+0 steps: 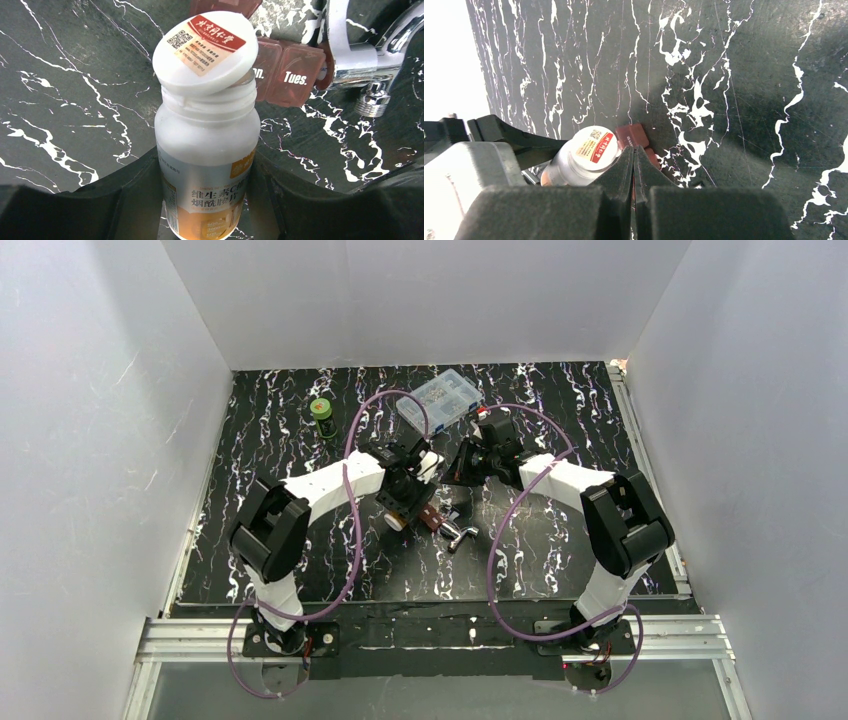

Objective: Sort the pills into containers

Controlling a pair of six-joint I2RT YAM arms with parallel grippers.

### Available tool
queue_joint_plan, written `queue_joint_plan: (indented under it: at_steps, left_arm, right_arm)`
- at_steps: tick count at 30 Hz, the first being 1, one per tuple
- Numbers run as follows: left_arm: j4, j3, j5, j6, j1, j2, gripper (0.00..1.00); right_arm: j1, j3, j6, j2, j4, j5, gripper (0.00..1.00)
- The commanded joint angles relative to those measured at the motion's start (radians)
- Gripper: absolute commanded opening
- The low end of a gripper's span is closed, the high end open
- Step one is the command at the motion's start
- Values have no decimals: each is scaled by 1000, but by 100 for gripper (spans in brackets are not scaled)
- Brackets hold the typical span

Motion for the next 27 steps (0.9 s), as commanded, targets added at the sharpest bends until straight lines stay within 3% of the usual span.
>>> queue_joint_plan:
  at_steps: [1, 27]
  left_arm:
    - [-41, -5, -18, 14, -8, -17, 0]
    - [-108, 48, -90, 43, -35, 26, 0]
  right_arm:
    - [-2, 9, 2, 1, 35, -22, 3]
    - [-2, 17, 5, 21, 41, -46, 3]
